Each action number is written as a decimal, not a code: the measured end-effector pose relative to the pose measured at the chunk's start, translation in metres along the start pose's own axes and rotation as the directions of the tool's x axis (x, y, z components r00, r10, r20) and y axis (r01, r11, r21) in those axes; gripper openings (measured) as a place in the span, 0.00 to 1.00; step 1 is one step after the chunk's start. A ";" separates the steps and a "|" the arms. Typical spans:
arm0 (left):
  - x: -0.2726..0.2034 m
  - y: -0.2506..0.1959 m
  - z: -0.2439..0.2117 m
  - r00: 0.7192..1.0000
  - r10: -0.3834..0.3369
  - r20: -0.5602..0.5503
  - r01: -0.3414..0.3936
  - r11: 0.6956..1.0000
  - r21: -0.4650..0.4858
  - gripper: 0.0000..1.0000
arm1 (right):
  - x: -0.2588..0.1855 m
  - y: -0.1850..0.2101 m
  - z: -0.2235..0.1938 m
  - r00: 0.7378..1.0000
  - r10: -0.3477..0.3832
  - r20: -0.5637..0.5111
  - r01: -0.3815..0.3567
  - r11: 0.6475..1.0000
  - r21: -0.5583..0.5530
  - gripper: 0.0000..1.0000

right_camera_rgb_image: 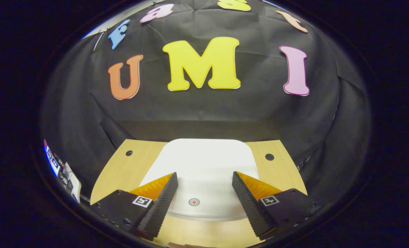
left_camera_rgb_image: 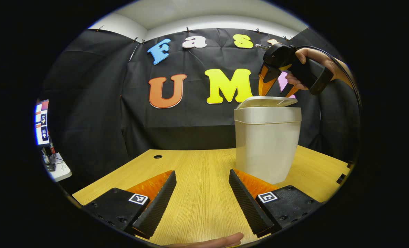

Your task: Press the lid of the desktop garbage bin to open it, pick up the crumpled paper on the desktop and throw it into the bin, then pick up the pop can on the desktop and drop it into the bin, and finally close the garbage bin lid.

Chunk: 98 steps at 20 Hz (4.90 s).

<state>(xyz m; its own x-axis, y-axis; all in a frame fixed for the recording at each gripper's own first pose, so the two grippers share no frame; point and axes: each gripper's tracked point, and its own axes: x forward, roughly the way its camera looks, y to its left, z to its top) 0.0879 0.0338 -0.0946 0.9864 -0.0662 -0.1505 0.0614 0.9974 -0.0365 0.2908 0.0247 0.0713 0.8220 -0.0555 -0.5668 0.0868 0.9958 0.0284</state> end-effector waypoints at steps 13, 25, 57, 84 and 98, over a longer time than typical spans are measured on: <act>0.000 0.002 -0.001 1.000 0.003 -0.008 -0.003 1.000 0.008 0.99 | -0.016 -0.004 -0.026 0.999 -0.017 -0.043 0.016 1.000 -0.010 0.98; 0.004 -0.002 -0.010 0.999 0.009 -0.046 -0.009 1.000 -0.008 0.99 | -0.017 -0.002 -0.045 0.995 0.034 0.096 -0.029 0.998 -0.051 0.99; -0.064 -0.004 0.058 0.986 0.151 0.066 -0.150 0.989 -0.020 0.99 | -0.204 -0.090 -0.192 0.743 0.125 0.657 -0.073 0.992 -0.106 0.95; -0.082 -0.031 0.050 0.991 0.107 0.084 -0.111 0.993 0.041 0.99 | -0.203 -0.059 -0.225 0.775 0.172 0.608 -0.076 0.981 -0.180 0.95; -0.077 -0.041 0.041 0.994 0.087 0.066 -0.091 0.994 0.063 0.99 | -0.195 -0.062 -0.227 0.785 0.149 0.602 -0.046 0.982 -0.183 0.97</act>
<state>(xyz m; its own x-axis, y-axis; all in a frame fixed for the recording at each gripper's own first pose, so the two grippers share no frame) 0.0152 -0.0007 -0.0411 0.9959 0.0228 -0.0873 -0.0194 0.9990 0.0395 -0.0022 -0.0097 -0.0070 0.9966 0.0611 0.0549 -0.0556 0.9938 -0.0961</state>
